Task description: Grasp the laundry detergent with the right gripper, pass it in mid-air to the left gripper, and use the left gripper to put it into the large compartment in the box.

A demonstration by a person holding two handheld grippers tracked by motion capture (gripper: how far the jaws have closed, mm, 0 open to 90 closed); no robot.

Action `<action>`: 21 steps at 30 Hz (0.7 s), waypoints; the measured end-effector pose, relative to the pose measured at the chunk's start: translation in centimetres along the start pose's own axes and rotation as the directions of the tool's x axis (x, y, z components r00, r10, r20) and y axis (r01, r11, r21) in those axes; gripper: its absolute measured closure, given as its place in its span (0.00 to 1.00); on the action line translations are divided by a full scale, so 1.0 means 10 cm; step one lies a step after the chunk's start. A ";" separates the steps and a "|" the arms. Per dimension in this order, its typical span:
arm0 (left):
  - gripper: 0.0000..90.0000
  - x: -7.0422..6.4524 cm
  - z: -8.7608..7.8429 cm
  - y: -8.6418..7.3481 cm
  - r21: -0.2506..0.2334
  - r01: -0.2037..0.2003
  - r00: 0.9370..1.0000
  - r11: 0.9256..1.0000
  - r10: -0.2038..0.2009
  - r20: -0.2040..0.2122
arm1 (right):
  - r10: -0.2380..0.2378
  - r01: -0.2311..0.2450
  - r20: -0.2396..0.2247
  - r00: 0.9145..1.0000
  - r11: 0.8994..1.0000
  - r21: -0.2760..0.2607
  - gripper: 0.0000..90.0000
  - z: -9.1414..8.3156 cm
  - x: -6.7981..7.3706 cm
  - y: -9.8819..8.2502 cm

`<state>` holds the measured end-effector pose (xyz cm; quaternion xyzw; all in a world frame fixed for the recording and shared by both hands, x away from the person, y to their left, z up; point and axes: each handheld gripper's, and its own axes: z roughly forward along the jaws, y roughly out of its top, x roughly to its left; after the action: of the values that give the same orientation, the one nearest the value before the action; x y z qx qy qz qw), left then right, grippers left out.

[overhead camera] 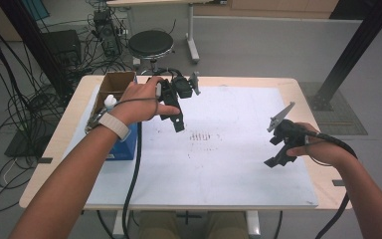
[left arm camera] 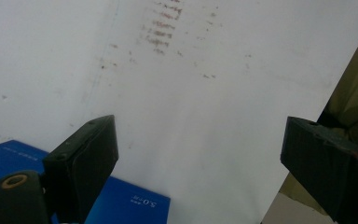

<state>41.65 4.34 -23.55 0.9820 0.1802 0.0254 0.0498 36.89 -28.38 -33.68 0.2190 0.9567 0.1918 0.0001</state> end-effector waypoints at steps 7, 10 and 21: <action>0.13 -0.02 0.10 0.04 0.010 -0.012 1.000 1.000 0.012 0.002 | 0.009 -0.009 0.005 1.000 1.000 -0.008 0.10 -0.01 -0.01 -0.01; 0.13 -0.02 0.14 0.04 0.009 -0.014 1.000 1.000 0.014 0.005 | 0.007 -0.007 0.007 1.000 1.000 -0.008 0.10 -0.01 -0.02 -0.02; 0.13 -0.06 0.15 0.04 -0.004 -0.012 1.000 1.000 0.012 -0.007 | 0.011 -0.011 0.013 1.000 1.000 -0.017 0.10 0.01 -0.03 -0.03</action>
<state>41.34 3.66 -25.07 0.9830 0.1742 0.0295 0.0510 37.02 -28.68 -33.91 0.2257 0.9538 0.1984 0.0073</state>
